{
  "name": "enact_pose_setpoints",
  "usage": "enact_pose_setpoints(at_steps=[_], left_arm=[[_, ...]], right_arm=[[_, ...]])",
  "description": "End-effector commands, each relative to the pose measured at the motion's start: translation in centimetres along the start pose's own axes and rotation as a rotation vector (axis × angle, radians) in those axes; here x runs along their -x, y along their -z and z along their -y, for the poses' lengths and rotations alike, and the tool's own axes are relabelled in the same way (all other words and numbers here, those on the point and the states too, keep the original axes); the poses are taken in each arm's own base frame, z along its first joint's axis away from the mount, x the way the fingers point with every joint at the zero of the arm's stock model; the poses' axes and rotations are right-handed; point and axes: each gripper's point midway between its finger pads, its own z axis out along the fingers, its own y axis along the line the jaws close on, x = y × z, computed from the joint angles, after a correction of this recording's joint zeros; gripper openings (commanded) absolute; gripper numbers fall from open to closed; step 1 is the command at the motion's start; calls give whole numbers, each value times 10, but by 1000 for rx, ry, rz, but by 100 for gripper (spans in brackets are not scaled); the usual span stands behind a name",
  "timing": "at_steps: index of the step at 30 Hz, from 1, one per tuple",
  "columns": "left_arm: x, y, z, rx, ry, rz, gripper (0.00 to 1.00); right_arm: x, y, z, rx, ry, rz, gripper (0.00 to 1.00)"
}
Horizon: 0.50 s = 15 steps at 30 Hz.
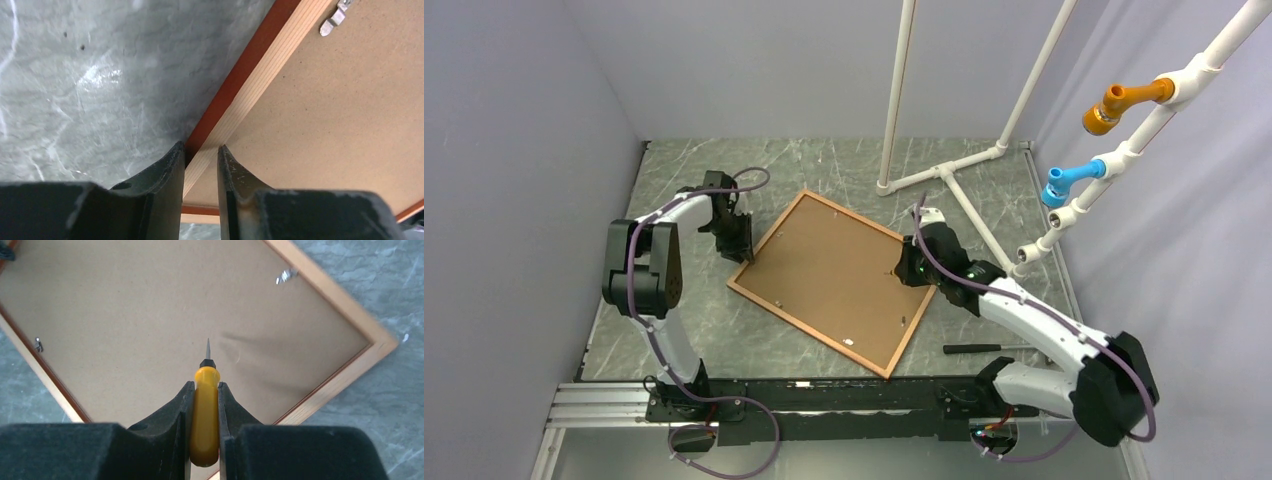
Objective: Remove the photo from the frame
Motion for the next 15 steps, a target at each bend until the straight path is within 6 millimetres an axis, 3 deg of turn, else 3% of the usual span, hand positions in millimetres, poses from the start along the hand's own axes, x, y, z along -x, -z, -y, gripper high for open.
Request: enact_pose_setpoints(at_steps=[1, 5, 9, 12, 15], left_arm=[[-44, -7, -13, 44, 189, -134, 6], [-38, 10, -6, 16, 167, -94, 16], [-21, 32, 0, 1, 112, -30, 43], [4, 43, -1, 22, 87, 37, 55], [29, 40, 4, -11, 54, 66, 60]], right_arm=[[43, -17, -21, 30, -45, 83, 0], [64, -43, -33, 44, -35, 79, 0], [86, -65, -40, 42, -47, 89, 0], [98, -82, -43, 51, -68, 105, 0], [107, -103, -50, 77, -93, 112, 0]])
